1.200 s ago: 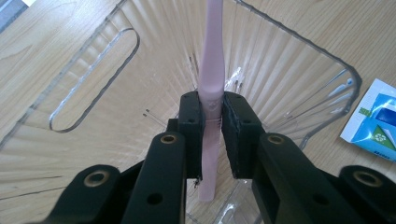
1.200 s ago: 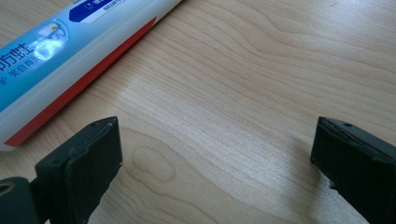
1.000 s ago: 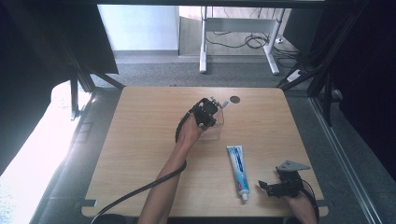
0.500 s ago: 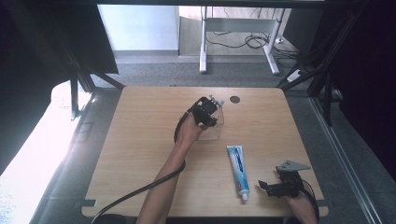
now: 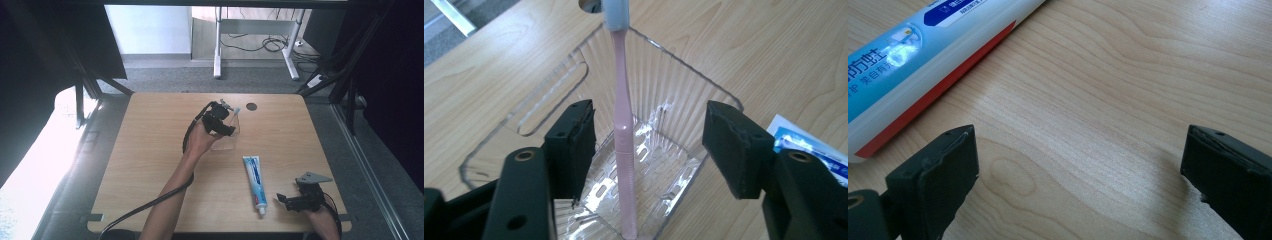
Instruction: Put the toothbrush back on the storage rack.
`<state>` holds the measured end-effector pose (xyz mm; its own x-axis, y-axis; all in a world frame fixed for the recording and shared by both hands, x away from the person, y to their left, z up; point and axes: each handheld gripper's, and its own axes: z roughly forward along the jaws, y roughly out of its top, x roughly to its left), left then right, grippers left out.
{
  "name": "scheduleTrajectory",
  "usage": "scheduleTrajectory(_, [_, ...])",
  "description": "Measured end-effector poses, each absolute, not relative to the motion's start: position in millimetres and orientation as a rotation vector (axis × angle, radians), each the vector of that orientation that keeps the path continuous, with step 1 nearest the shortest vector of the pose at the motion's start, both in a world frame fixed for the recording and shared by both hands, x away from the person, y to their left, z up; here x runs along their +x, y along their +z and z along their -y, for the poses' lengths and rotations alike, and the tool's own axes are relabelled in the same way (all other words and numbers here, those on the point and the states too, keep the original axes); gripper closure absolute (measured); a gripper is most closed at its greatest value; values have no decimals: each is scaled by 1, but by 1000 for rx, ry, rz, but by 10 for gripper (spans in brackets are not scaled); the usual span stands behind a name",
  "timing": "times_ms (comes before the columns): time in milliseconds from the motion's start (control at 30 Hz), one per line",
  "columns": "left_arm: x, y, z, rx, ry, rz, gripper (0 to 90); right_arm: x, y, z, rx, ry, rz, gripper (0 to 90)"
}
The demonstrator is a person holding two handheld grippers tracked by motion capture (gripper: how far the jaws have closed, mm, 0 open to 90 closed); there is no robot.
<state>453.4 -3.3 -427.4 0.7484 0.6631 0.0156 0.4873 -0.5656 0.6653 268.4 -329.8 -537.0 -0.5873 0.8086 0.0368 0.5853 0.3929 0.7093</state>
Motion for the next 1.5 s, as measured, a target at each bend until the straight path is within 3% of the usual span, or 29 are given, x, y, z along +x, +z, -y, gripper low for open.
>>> scheduleTrajectory(167, [449,-423,-2,2278,334,-847,254,268,-536,330,1208,1003,-2336,23])
scheduleTrajectory(567, [426,-414,-11,2231,323,-771,148,268,-536,330,1207,1003,-2334,23])
scheduleTrajectory(1500, [382,-431,-56,2190,307,-765,129,268,-536,329,1204,996,-2333,23])
